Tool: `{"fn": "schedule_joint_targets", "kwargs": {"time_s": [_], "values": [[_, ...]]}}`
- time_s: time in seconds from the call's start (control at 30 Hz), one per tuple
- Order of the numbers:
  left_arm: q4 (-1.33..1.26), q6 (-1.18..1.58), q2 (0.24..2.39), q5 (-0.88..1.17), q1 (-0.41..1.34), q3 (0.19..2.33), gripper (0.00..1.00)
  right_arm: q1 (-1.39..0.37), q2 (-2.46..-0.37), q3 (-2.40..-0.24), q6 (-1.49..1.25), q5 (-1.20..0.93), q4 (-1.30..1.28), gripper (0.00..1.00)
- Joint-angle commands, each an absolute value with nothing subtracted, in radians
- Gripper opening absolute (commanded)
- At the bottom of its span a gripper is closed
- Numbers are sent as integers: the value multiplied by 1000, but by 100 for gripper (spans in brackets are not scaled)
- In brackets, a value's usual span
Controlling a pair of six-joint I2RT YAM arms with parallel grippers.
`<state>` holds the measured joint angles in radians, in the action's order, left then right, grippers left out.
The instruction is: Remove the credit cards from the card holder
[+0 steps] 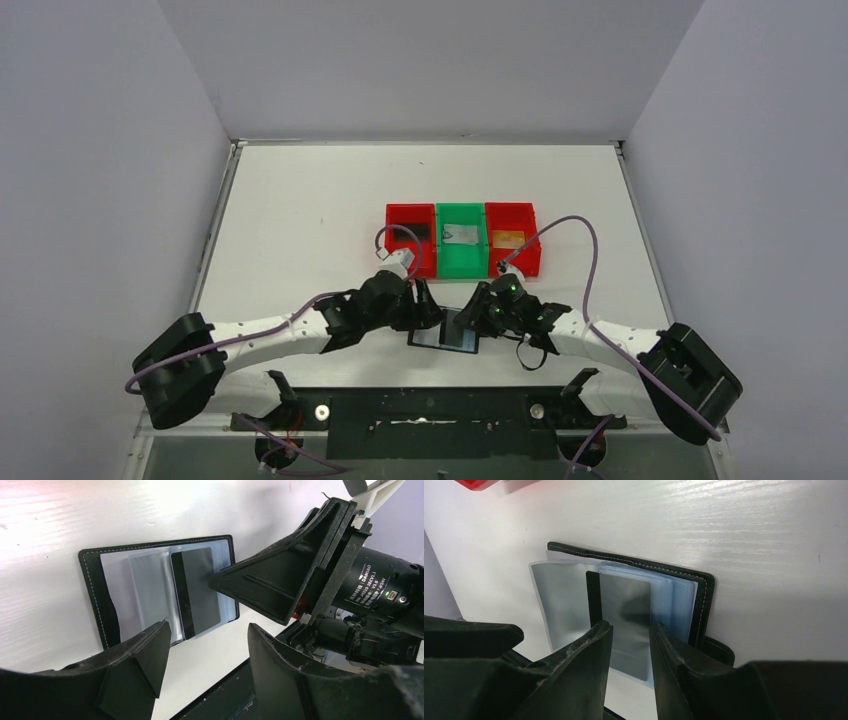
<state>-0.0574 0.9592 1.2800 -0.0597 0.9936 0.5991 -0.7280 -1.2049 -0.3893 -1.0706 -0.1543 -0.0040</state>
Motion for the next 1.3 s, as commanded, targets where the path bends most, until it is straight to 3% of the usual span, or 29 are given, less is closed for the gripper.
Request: {"fn": "schedule_joint_targets", "kwargs": {"time_s": [0.0, 0.6, 0.93, 1.27], "values": [[-133, 974, 1304, -7, 983, 627, 58, -735, -1232, -404, -1072, -131, 4, 36], [-181, 1028, 1529, 56, 982, 702, 56, -733, -1214, -386, -1095, -81, -51, 35], [-177, 1061, 1562, 52, 982, 662, 45, -732, -1222, -382, -1088, -85, -41, 33], [-288, 1096, 1599, 102, 982, 614, 19, -732, -1227, -382, -1089, -85, -39, 33]]}}
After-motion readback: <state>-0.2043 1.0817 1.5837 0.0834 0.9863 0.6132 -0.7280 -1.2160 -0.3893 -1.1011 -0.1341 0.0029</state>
